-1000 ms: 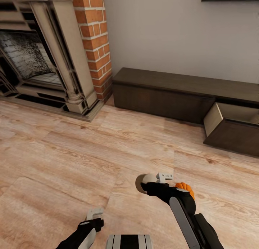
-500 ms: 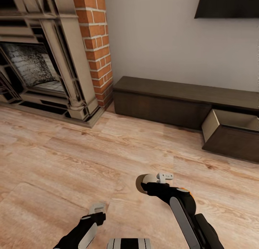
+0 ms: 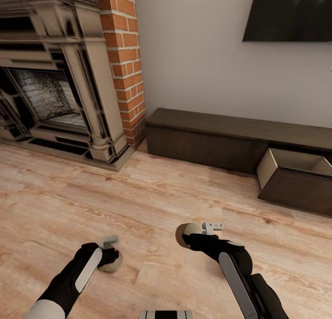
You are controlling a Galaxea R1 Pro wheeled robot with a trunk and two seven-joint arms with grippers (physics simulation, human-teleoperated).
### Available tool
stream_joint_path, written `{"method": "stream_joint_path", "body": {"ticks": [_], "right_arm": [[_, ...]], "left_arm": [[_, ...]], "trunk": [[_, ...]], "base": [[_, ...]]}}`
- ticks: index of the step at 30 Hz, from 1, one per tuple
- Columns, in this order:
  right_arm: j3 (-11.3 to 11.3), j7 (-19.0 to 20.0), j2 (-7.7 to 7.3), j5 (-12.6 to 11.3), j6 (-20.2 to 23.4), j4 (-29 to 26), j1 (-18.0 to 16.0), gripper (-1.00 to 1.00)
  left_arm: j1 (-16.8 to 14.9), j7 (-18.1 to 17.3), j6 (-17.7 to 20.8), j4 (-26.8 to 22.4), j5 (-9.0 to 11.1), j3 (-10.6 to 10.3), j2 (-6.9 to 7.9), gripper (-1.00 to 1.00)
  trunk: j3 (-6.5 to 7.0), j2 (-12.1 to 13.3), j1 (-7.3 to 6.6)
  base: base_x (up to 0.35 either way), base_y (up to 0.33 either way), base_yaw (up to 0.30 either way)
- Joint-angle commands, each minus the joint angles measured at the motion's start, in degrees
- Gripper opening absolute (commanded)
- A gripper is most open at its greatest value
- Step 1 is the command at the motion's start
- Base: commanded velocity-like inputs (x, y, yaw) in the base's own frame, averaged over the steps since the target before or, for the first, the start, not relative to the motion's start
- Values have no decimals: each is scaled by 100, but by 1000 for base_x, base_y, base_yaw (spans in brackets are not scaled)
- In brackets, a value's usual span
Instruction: Place each of the two pumpkins and all three candles from the living room inside a cabinet in the living room (use any cabinet), then make sure every cabinet is closed, and position the cauldron so it is next to a table in the living room.
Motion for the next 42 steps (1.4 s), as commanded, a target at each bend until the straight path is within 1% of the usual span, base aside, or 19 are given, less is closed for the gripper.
{"method": "stream_joint_path", "body": {"ticks": [1, 2, 3, 4, 5, 6, 7, 9, 12, 20, 36, 42], "right_arm": [[3, -66, 0, -62, 16, -4, -3, -100], [3, -66, 0, -60, 15, 3, -3, -100], [1, -66, 0, -58, 12, 13, -3, -100], [1, -66, -1, -57, 10, 18, -3, -100], [1, -66, -1, -54, 3, 27, -3, -100], [1, -66, -1, -54, 0, 32, -3, -100], [-2, -66, -1, -52, -3, 34, -3, -100], [-4, -66, 2, -52, -1, 37, -3, -100], [-12, -66, 18, -53, -22, 35, -3, -100], [-31, -66, 40, -60, -50, -6, -3, -100], [-24, -74, 15, -41, -52, 17, -3, -100], [-30, -66, 51, -58, -59, 21, -3, -100]], "left_arm": [[-34, 55, 208, -128, 112, 81, 22, -100], [-106, 55, 617, -420, 112, 232, 41, -100], [-156, 54, 935, -682, 111, 330, 52, -100], [-174, 55, 1070, -810, 111, 363, 49, -100], [-203, 55, 1301, -1040, 114, 414, 43, -100], [-214, 56, 1403, -1142, 115, 430, 40, -100], [-230, 59, 1570, -1345, 117, 454, 40, -100], [-261, 64, 1676, -1643, 111, 474, 53, -100], [-359, 67, 1676, -1904, 102, 491, 55, -100], [-402, 69, 1676, -2093, 93, 490, 27, -100], [-404, 74, 1676, -2117, 76, 452, 13, -100], [-404, 77, 1676, -2118, 74, 443, 12, -100]], "trunk": [[17, 0, -3], [39, 1, -5], [62, 3, -8], [84, 4, -11], [106, 5, -13], [128, 7, -16], [150, 8, -18], [195, 11, -24], [261, 15, -31], [438, 25, -52], [793, 47, -93], [929, 55, -109]], "base": [[0, 0, 0], [0, 0, 0], [0, 0, 0], [0, 0, 0], [0, 0, 0], [0, 0, 0], [0, 0, 0], [0, 0, 0], [0, 0, 0], [0, 0, 0], [0, 0, -2], [0, 0, -20]]}}
